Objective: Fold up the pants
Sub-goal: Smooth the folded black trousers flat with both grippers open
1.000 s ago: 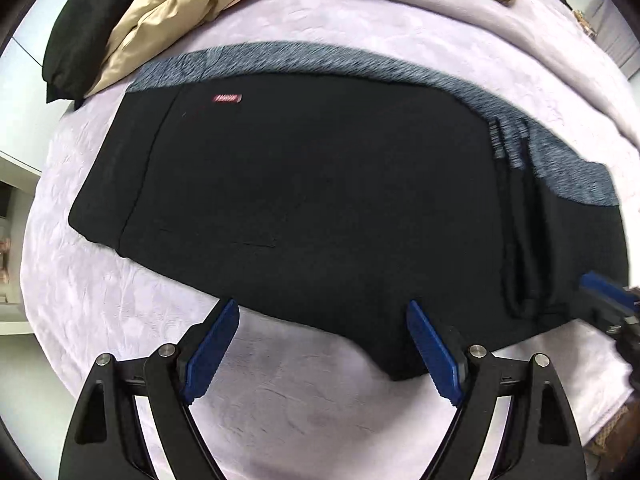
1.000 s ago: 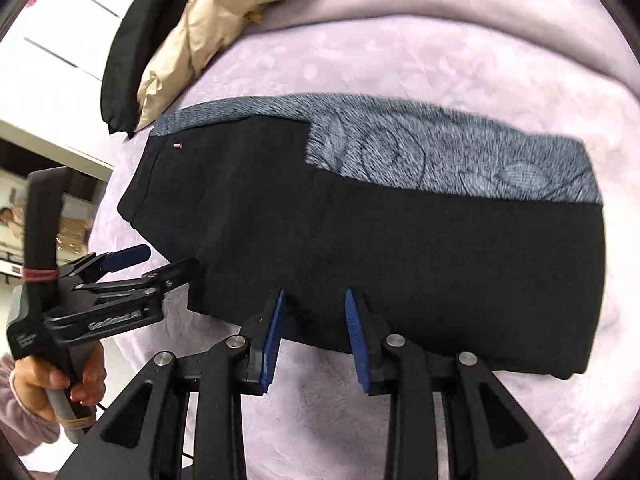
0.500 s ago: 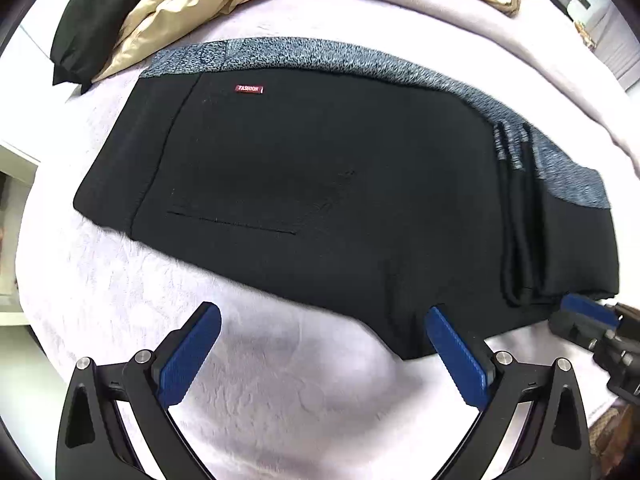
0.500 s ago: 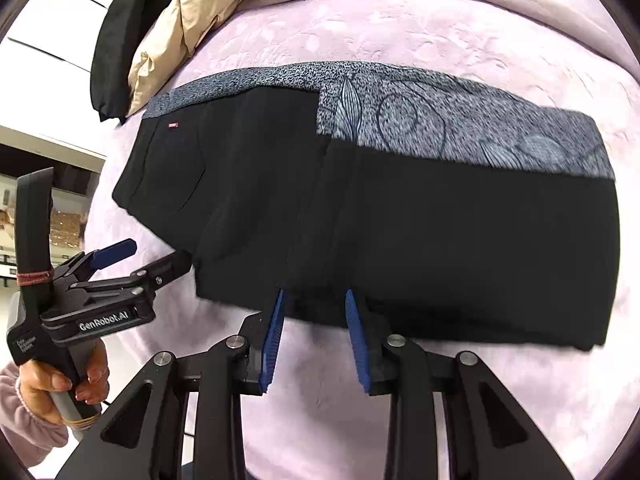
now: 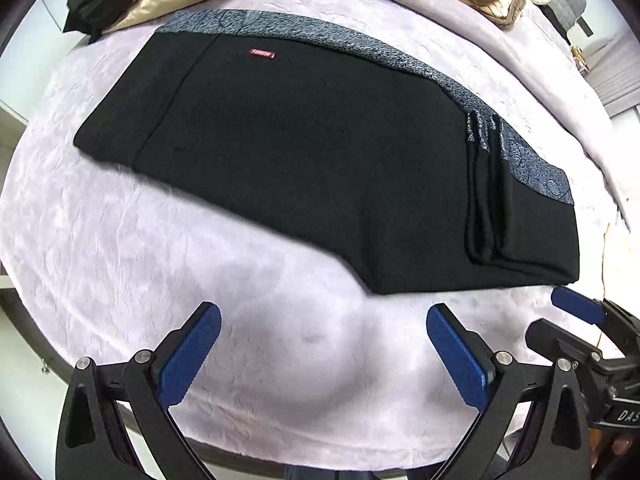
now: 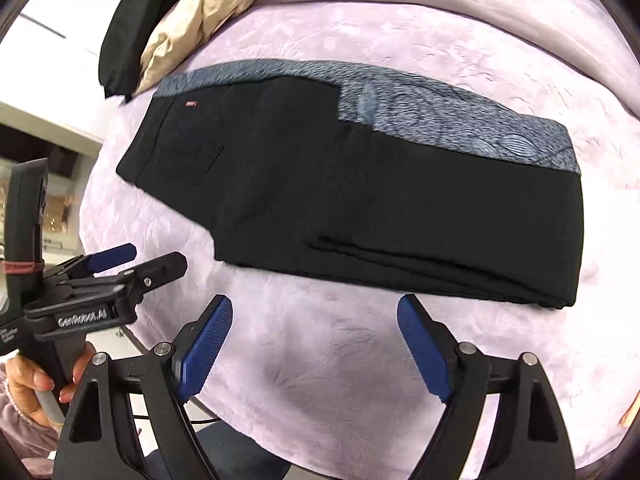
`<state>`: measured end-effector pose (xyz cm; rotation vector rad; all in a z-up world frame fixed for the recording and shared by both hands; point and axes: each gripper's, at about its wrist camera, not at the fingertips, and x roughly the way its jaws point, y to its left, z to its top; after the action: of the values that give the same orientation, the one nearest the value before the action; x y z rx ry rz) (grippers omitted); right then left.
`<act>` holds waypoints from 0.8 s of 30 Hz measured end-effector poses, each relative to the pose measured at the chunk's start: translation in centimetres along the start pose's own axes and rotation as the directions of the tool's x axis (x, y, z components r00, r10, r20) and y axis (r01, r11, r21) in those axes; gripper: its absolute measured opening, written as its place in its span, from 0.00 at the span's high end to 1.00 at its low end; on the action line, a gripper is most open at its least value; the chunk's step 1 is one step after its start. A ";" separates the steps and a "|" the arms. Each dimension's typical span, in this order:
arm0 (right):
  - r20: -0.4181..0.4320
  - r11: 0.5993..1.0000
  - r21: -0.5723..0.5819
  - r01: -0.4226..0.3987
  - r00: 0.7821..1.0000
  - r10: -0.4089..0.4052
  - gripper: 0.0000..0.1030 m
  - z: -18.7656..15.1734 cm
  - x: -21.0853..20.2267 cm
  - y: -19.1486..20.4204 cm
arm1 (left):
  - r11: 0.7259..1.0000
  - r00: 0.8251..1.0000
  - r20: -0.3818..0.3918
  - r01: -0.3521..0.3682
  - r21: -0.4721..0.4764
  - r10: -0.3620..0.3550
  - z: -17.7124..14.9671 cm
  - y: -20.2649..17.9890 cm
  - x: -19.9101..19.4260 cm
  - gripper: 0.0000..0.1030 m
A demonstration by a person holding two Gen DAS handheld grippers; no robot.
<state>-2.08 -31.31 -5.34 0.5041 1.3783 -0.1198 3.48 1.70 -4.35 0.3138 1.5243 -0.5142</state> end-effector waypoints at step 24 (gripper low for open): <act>-0.025 0.996 0.050 0.077 0.997 -0.076 0.15 3.2 3.2 2.7 | 0.986 0.996 -0.028 -0.089 -0.141 0.086 3.6 14.4 -2.7 0.00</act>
<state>2.51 -29.56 -7.32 0.4967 1.4204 -0.2127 13.90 12.54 -3.22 0.2750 1.5525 -0.3311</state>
